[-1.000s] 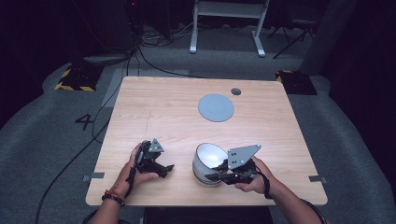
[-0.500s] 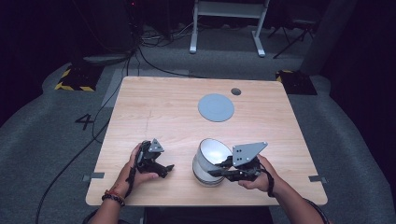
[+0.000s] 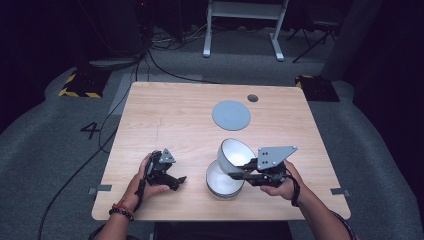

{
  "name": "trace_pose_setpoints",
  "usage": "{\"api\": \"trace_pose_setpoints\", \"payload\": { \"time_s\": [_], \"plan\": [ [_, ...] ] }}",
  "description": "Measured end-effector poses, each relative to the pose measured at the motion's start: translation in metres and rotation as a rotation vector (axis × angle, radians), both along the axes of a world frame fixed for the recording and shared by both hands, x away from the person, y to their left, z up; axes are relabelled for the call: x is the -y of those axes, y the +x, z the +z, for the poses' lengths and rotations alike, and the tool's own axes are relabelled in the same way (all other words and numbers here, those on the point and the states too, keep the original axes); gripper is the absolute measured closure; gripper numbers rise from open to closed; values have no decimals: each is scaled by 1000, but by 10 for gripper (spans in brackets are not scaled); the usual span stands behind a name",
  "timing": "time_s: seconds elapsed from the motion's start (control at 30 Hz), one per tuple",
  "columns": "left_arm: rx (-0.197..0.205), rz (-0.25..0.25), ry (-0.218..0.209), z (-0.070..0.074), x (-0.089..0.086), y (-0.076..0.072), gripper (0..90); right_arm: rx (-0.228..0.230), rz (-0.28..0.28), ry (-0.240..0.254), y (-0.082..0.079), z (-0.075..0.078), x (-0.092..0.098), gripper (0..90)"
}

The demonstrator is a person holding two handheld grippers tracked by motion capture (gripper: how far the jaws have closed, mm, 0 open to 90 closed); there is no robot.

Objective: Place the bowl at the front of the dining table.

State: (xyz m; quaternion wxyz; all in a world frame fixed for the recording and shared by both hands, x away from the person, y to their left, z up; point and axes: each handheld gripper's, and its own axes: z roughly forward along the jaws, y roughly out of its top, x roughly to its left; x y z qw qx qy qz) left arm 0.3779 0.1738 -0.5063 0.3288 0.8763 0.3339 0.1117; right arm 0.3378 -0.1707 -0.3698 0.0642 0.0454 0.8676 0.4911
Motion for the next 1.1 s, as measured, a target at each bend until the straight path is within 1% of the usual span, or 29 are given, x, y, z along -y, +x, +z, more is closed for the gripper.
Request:
{"api": "trace_pose_setpoints", "payload": {
  "time_s": [0.13, 0.17, 0.3, 0.43, 0.53, 0.6, 0.7, 0.77, 0.87, 0.9, 0.97, 1.0, 1.1],
  "plan": [
    [1, 2, 1, 0, 0, 0, 3, 11, -13, 2, 3, 5, 4, 816],
    [-1, 3, -1, 0, 0, 0, 3, 14, -24, 6, 5, 6, 5, 817],
    [-1, 3, -2, 0, 0, 0, 3, 17, -41, -5, 9, 7, 7, 816],
    [-1, 3, -2, 0, 0, 0, 3, 17, -59, 3, 12, 7, 9, 816],
    [3, -2, 3, 0, 0, 0, 2, 19, -76, 19, 16, 9, 12, 817],
    [-1, 2, -1, 0, 0, 0, 2, 29, -96, 7, 19, 10, 13, 816],
    [0, 0, 0, 0, 0, 0, 2, 32, -108, 9, 22, 11, 14, 816],
    [1, -2, 1, 0, 0, 0, 2, 49, -132, 8, 26, 12, 16, 816],
    [-1, 2, -1, 0, 0, 0, 2, 49, -143, 4, 29, 13, 17, 816],
    [-1, 2, -1, 0, 0, 0, 2, 57, -147, -2, 30, 13, 18, 816],
    [-1, 2, -1, 0, 0, 0, 3, 53, -157, -5, 33, 13, 18, 816],
    [-1, 2, -1, 0, 0, 0, 3, 51, -166, 3, 36, 12, 19, 816],
    [-1, 2, -1, 0, 0, 0, 3, 48, -174, 6, 39, 12, 19, 816]
  ]
}}
